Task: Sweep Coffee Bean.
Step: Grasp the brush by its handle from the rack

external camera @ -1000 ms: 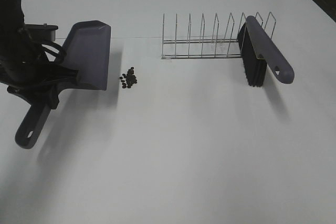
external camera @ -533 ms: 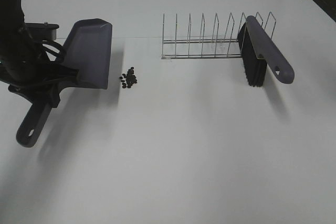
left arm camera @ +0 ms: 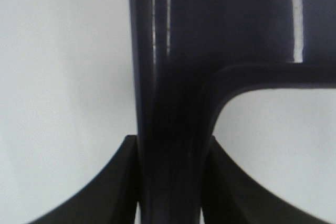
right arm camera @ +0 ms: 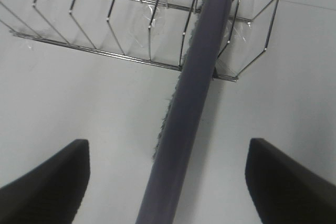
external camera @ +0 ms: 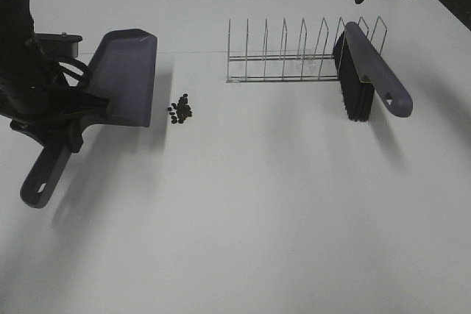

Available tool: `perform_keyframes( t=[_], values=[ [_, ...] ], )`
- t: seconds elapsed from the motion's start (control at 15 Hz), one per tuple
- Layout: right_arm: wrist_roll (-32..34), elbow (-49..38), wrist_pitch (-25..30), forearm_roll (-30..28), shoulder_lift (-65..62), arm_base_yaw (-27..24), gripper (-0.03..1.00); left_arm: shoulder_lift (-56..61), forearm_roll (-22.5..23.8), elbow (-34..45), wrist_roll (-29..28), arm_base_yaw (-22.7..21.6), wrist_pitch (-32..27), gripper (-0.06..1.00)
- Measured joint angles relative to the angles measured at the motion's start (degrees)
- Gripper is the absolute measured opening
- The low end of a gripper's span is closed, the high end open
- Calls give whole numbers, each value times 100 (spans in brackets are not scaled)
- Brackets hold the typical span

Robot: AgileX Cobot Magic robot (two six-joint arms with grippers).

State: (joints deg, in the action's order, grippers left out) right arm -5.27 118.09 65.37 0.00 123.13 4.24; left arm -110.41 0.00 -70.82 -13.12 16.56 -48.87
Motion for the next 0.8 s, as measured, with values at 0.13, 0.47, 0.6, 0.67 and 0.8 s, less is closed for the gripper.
perform_keyframes(
  t=[0.13,0.47,0.6,0.67,0.8],
  values=[
    [40,842,367,-246,705,0,76,0,0,0,0,0,-17,27],
    [149,1278,424,-321,1501,0,69,0,0,0,6,0,-29,27],
    [149,1283,355,-327,1667,0,67,0,0,0,6,0,-29,27],
    [149,1283,298,-332,1713,0,65,0,0,0,6,0,-29,27],
    [149,1283,149,-332,1822,0,62,0,0,0,6,0,-34,27]
  ],
)
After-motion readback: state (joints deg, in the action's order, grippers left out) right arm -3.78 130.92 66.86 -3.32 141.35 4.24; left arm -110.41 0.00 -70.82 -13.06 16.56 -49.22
